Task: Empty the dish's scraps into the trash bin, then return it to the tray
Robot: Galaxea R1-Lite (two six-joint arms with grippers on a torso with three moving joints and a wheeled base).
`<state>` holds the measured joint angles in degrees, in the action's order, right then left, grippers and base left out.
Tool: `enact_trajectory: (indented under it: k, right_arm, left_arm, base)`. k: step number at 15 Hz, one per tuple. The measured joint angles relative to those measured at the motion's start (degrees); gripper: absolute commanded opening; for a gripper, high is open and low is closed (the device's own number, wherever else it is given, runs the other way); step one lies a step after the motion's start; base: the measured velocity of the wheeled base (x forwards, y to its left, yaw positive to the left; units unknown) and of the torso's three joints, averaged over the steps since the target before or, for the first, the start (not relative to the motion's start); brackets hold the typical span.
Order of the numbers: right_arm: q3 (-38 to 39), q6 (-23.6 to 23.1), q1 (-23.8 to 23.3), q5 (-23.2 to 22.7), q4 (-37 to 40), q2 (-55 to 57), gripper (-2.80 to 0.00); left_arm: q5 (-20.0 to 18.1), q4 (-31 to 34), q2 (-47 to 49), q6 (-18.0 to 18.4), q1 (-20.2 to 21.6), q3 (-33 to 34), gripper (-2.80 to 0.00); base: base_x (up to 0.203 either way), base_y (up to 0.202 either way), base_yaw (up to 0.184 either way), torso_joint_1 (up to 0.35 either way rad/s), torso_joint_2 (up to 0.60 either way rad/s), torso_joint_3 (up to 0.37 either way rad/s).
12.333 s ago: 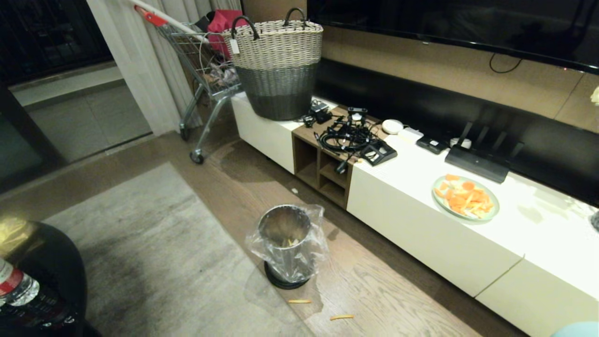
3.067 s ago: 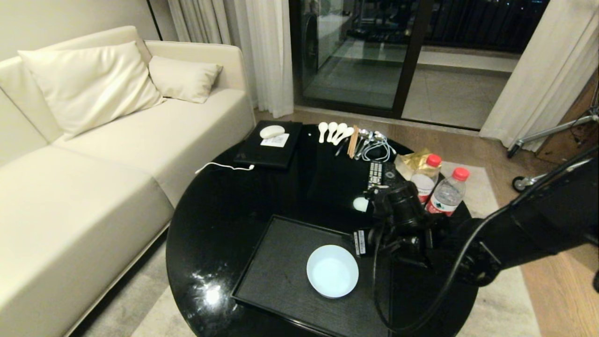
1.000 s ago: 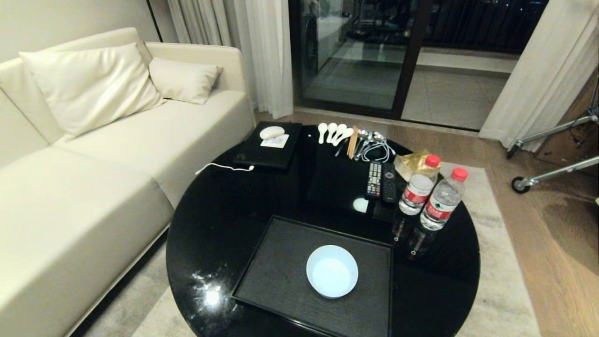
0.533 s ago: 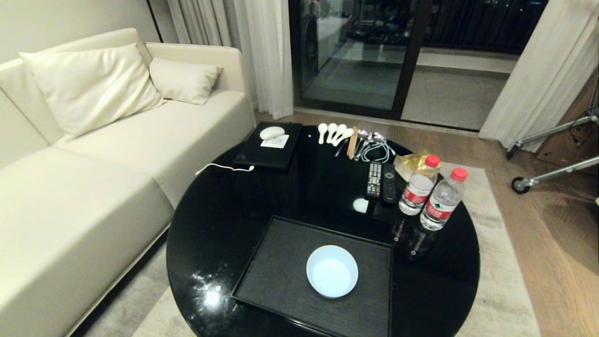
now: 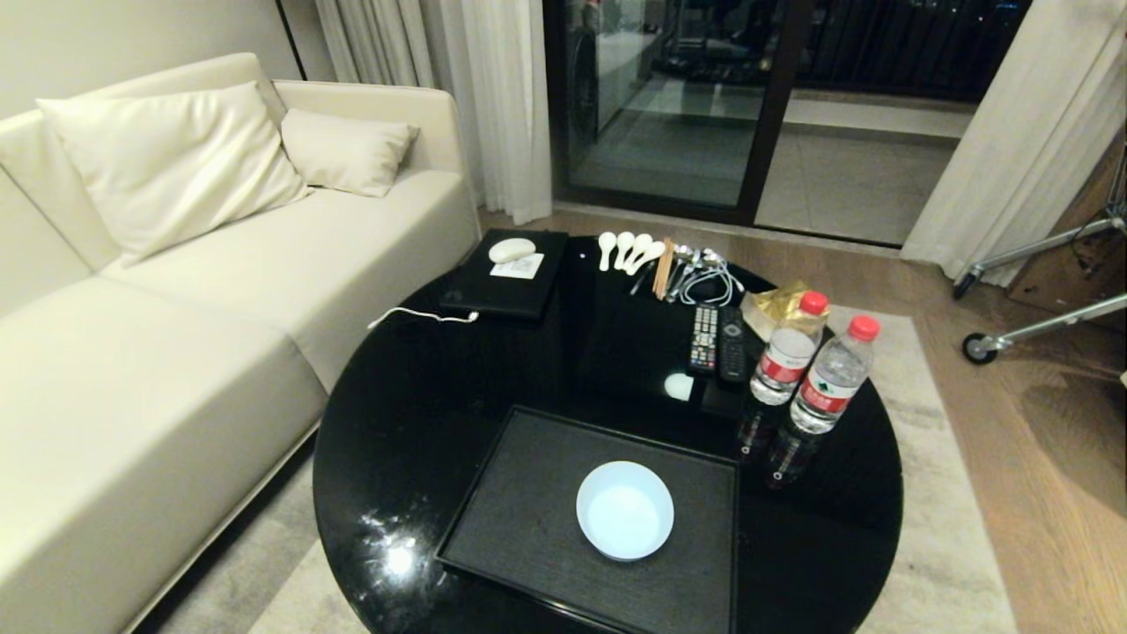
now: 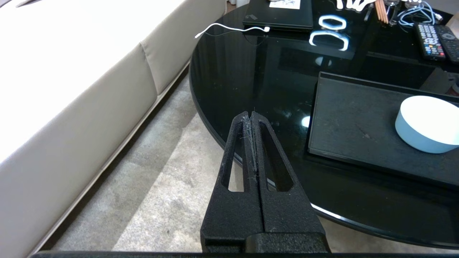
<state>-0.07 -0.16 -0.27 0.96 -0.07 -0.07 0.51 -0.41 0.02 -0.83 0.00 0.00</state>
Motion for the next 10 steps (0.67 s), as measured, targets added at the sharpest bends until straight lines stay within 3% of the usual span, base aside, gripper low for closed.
enact_trajectory:
  k: [10]
  right_arm:
    - [-0.02,2.20,0.00,0.86,-0.23,-0.02,-2.80]
  left_arm:
    - [0.00,0.00,0.00,-0.03,0.00,0.00,-2.80]
  base:
    - [0.000,0.000,0.000,0.000,0.00,0.000]
